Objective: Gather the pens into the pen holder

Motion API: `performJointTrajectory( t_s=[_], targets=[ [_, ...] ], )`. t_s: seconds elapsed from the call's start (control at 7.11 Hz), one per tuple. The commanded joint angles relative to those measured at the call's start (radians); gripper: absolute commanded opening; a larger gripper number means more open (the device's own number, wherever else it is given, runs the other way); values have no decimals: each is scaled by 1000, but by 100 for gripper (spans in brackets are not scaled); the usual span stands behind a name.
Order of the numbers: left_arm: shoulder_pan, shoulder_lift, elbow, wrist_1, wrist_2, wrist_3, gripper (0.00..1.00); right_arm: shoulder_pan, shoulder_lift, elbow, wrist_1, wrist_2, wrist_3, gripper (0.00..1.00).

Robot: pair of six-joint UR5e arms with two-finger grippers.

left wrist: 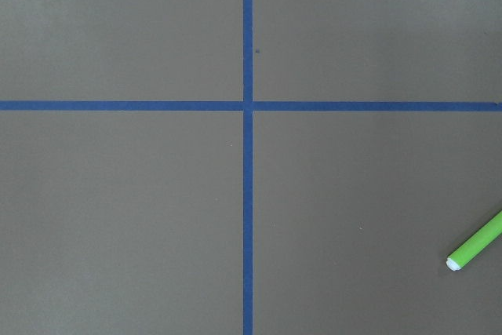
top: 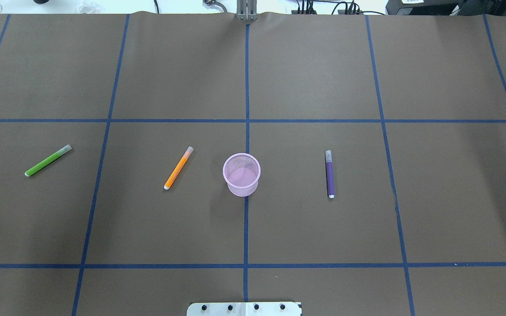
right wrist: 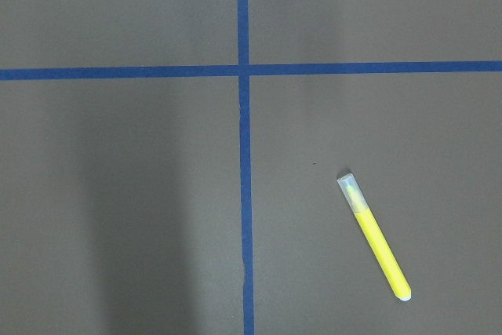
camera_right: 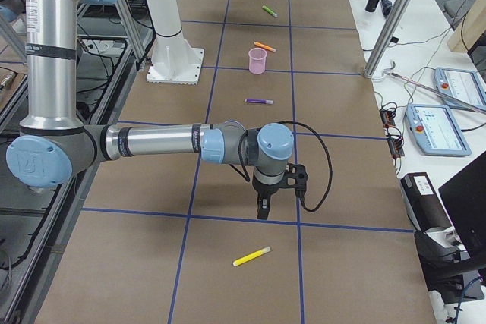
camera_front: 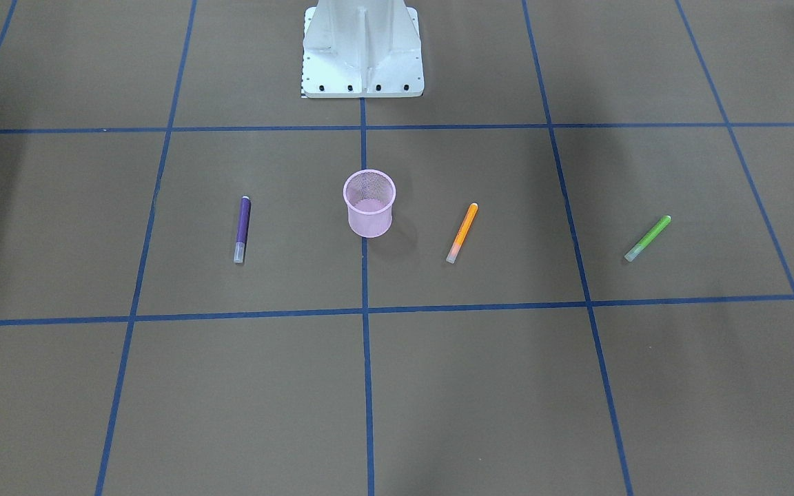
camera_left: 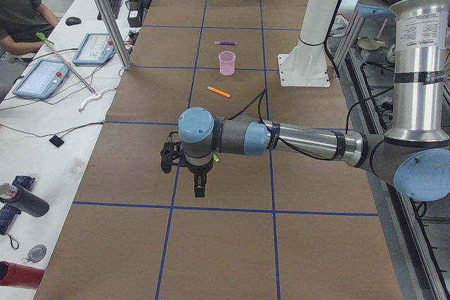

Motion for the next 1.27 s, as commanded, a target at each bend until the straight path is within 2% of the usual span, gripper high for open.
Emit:
performJointTrajectory(
  t_s=[0.0, 0.84, 0.98, 1.12],
  targets=[
    [-2, 13, -3, 1, 10, 9, 100, 0, -1, 8, 0, 0, 5, 100],
    [1, 55, -11, -8, -2, 9, 100, 0, -5, 9, -2, 6, 9, 100],
    [2, 58, -8, -22, 0, 8, 100, 0, -8, -1, 1, 14, 9, 100],
    [2, 73, -12, -36, -2, 9, 100, 0, -8, 9, 5, 59, 17, 100]
  ],
)
